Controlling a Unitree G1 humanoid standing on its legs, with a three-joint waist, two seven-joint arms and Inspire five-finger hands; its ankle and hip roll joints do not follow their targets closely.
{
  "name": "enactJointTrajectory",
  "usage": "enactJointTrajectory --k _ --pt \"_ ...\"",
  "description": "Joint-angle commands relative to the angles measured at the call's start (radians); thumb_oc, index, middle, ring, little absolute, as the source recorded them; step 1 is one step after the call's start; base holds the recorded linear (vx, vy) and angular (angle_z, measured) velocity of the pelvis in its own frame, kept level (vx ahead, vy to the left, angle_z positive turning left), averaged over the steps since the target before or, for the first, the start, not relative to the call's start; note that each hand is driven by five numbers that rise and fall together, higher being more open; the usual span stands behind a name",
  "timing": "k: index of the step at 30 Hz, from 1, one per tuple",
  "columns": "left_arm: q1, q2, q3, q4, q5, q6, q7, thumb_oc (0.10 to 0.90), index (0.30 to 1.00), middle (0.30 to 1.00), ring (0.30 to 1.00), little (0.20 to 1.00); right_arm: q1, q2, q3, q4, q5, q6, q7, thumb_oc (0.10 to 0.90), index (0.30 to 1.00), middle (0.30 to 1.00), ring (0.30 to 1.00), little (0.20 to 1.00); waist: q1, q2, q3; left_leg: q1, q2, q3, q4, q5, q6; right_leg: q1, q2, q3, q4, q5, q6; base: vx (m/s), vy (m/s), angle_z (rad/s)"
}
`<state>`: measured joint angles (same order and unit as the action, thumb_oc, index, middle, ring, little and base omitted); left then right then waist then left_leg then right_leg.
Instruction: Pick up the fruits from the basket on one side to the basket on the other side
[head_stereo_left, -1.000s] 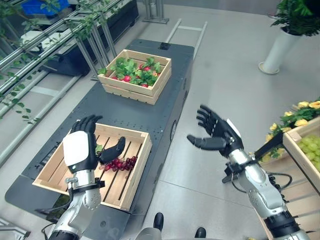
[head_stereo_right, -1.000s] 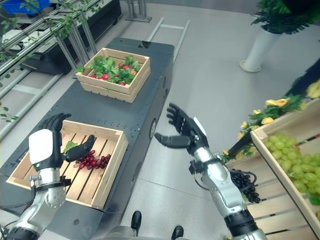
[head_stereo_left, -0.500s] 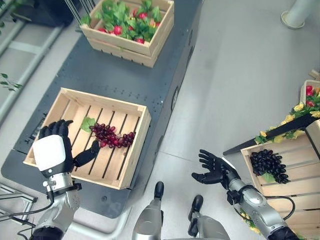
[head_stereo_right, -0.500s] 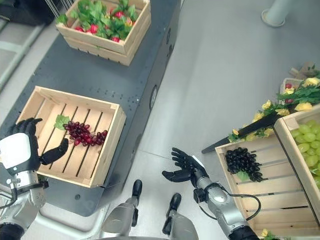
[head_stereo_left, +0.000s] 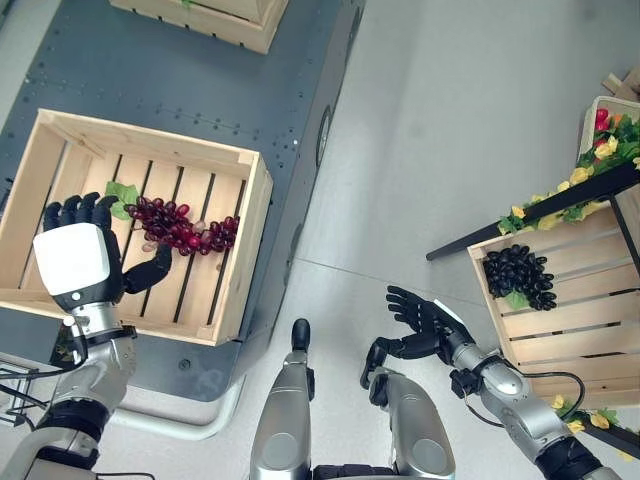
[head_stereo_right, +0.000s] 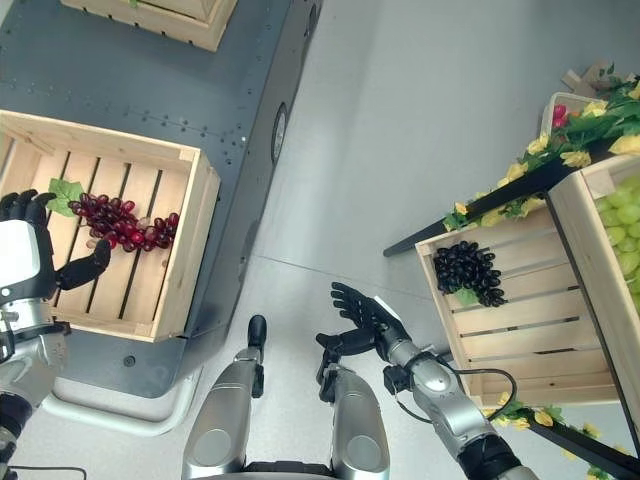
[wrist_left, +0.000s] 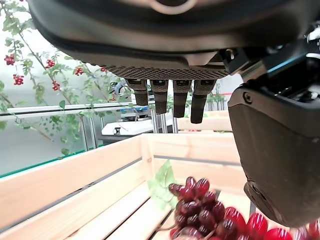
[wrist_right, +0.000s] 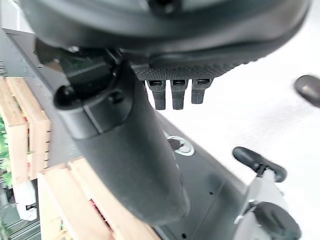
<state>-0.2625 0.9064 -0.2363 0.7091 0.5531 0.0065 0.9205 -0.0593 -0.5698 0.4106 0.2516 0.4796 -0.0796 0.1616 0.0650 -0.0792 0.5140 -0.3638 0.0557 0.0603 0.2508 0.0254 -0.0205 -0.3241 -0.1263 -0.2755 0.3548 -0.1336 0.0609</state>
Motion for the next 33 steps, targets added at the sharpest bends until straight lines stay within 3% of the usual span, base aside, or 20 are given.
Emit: enactJointTrajectory --k 1,13,20,28,33 --pt "-0.089 0.133 -0.018 -0.004 0.058 0.003 -0.042 0.800 0.900 0.900 0.900 0.900 -0.017 -0.039 0.039 -0.098 0.032 -0.085 0.051 0.800 0.900 0.900 0.900 0.900 -0.028 -0.009 -0.001 -0.076 -0.029 0.052 0.134 -0.088 0.000 -0.007 0.034 0.008 0.054 -0.016 -0.013 -0.07 0.031 0.02" --pt "-0.240 0.225 -0.187 0.038 0.092 0.011 -0.169 0.800 0.900 0.900 0.900 0.900 -0.054 -0.059 0.054 -0.113 0.031 -0.089 0.022 0.800 0.900 0.900 0.900 0.900 -0.058 -0.018 0.006 -0.161 -0.007 0.090 0.163 -0.090 0.002 -0.055 0.049 0.012 0.025 -0.001 -0.010 -0.04 0.021 -0.03" --pt "-0.306 0.227 -0.238 0.056 0.128 0.044 -0.140 0.800 0.900 0.900 0.900 0.900 -0.066 -0.052 0.058 -0.116 0.040 -0.087 -0.006 0.800 0.900 0.900 0.900 0.900 -0.065 -0.032 0.006 -0.178 0.000 0.112 0.170 -0.095 0.002 -0.049 0.053 0.005 -0.009 0.013 -0.007 -0.02 0.010 0.00" --pt "-0.388 0.207 -0.322 0.106 0.134 0.060 -0.262 0.800 0.900 0.900 0.900 0.900 -0.084 -0.043 0.067 -0.134 0.050 -0.077 -0.036 0.800 0.900 0.900 0.900 0.900 -0.074 -0.047 0.006 -0.194 -0.001 0.129 0.169 -0.099 0.007 -0.060 0.057 -0.001 -0.031 0.028 -0.001 -0.02 0.018 0.00" --pt "-0.426 0.180 -0.379 0.130 0.133 0.128 -0.446 0.800 0.900 0.900 0.900 0.900 -0.098 -0.047 0.064 -0.138 0.056 -0.063 -0.060 0.800 0.900 0.900 0.900 0.900 -0.083 -0.046 0.006 -0.217 -0.003 0.130 0.192 -0.103 0.009 -0.088 0.051 0.000 -0.007 0.025 -0.001 -0.01 0.049 -0.02"
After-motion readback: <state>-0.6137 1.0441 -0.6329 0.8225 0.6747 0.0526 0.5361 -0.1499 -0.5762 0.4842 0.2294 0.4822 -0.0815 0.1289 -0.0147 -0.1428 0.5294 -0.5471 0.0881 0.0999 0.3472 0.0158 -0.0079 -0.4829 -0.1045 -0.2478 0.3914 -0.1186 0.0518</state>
